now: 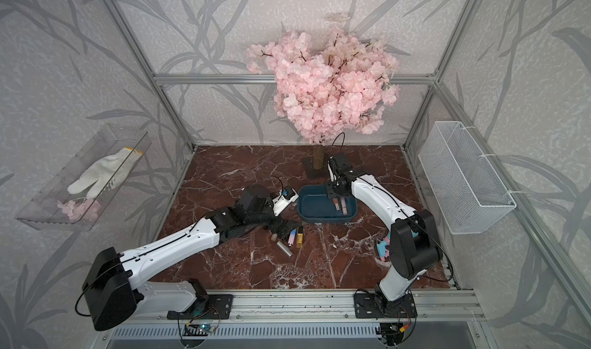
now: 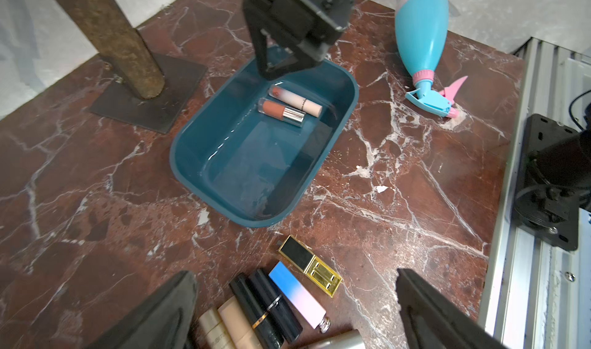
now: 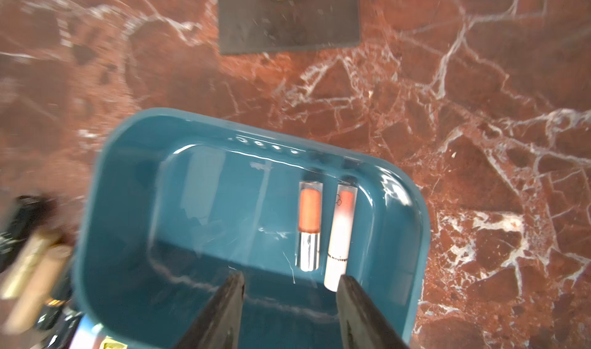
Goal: Put the lipstick into the storage box
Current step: Place the lipstick in the storage box, then pick up the lipstick at the center of the board.
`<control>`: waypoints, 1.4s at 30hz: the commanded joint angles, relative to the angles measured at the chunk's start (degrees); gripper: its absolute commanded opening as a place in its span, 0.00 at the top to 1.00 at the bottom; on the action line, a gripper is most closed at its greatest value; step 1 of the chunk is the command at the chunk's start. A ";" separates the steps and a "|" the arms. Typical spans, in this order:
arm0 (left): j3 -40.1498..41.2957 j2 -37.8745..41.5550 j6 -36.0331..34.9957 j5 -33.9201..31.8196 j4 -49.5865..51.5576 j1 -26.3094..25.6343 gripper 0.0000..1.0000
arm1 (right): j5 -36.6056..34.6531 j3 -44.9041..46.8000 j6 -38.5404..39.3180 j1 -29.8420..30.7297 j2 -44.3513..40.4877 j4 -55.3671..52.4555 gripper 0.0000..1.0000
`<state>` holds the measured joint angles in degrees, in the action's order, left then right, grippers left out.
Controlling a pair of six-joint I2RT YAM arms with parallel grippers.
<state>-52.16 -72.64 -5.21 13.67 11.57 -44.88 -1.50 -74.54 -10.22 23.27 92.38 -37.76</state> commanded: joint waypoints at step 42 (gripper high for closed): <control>23.16 45.72 11.32 -0.59 15.89 -0.38 0.00 | 4.35 15.25 -11.53 41.95 0.48 3.02 0.53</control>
<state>-29.43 -27.49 7.07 12.34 26.83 -45.06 5.43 -59.59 -18.68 64.84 92.03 -34.57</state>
